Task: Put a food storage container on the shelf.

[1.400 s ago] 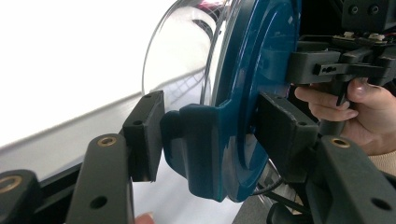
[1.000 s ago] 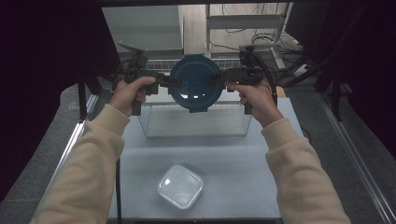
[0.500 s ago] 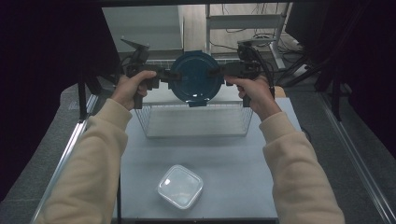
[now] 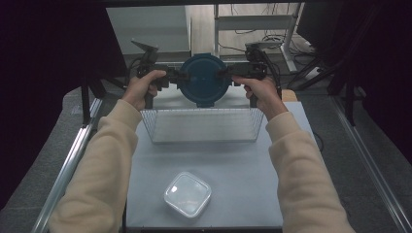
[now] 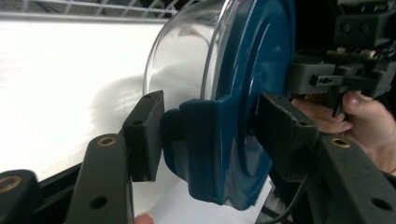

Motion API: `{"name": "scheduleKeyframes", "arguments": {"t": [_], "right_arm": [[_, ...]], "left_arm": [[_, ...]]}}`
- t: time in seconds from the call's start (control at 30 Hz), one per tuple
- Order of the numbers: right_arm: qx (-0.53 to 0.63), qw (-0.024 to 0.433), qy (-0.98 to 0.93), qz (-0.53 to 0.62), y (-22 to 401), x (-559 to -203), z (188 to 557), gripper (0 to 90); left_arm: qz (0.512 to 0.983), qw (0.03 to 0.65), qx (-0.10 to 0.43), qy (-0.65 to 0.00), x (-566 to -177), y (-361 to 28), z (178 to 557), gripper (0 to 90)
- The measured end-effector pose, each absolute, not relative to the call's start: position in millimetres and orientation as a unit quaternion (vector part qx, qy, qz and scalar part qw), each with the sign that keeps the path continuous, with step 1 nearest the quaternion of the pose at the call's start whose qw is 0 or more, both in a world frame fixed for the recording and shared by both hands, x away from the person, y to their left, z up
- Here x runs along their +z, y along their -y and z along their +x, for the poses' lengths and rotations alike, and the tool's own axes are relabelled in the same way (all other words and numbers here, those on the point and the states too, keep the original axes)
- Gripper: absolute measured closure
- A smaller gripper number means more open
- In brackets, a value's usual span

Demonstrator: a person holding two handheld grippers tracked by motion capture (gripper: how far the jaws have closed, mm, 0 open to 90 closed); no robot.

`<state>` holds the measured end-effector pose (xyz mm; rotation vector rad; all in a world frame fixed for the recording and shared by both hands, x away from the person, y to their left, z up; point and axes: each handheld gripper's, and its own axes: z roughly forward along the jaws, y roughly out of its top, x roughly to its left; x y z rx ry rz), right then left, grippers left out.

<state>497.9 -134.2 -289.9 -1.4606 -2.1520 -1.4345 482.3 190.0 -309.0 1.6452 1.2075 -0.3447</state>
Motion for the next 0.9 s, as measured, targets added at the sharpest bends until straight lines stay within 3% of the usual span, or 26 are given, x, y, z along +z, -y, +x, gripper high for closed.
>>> {"name": "scheduleKeyframes", "arguments": {"t": [0.47, 0.8, 0.9], "right_arm": [[-0.48, 0.139, 0.674, -0.544, 137, -310, 523, 33.9], [-0.493, 0.142, 0.659, -0.551, 139, -318, 524, 32.5], [-0.492, 0.101, 0.674, -0.542, 135, -316, 516, 18.3]], "left_arm": [[0.616, 0.527, -0.176, -0.558, -331, -191, 506, 42.4], [0.605, 0.551, -0.166, -0.55, -340, -191, 506, 41.9], [0.61, 0.548, -0.131, -0.557, -336, -190, 501, 31.5]]}}
